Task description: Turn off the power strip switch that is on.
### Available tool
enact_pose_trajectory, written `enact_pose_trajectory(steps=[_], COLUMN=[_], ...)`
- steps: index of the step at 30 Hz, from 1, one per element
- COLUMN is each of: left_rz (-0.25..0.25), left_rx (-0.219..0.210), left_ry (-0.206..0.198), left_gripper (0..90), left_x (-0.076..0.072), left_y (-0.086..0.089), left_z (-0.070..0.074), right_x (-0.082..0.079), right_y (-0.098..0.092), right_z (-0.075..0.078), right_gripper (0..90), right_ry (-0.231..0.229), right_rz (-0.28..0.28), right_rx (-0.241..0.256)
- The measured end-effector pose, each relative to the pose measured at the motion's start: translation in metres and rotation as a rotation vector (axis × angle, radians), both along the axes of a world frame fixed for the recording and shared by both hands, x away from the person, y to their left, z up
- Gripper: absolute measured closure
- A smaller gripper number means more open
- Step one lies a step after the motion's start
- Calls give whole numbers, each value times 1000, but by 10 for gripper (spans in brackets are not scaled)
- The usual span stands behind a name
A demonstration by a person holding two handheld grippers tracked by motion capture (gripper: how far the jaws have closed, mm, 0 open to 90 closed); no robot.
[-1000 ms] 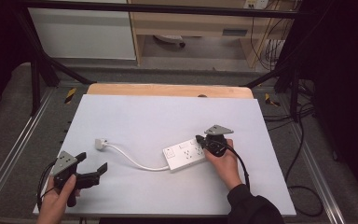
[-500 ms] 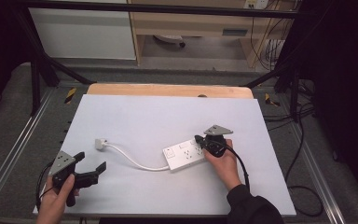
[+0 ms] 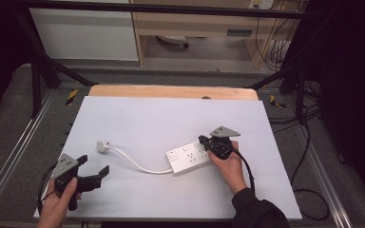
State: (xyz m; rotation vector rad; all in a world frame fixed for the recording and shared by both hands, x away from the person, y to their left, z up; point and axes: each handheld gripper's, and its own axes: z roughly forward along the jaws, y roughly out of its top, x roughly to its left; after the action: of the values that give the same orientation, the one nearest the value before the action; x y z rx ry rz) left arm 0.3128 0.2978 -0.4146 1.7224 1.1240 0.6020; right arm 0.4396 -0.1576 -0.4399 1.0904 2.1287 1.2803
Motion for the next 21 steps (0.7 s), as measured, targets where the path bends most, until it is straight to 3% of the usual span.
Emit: enact_pose_trajectory(steps=[5,10,15,21], left_rz=[-1,-1,-2,0], left_rx=[-1,-1,-1,-1], left_ry=[3,4,4,3], left_gripper=[58,58,58,58], left_x=[0,0,0,0], left_y=[0,0,0,0], left_z=[0,0,0,0], right_x=[-2,-3,-2,-1], right_y=[-1,0,-1,0], right_z=[5,9,12,13], right_gripper=[774,609,443,351], right_ry=[-21,-29,-11,3], right_rz=[-3,-13,-31,-35], right_rx=[14,22,51,51])
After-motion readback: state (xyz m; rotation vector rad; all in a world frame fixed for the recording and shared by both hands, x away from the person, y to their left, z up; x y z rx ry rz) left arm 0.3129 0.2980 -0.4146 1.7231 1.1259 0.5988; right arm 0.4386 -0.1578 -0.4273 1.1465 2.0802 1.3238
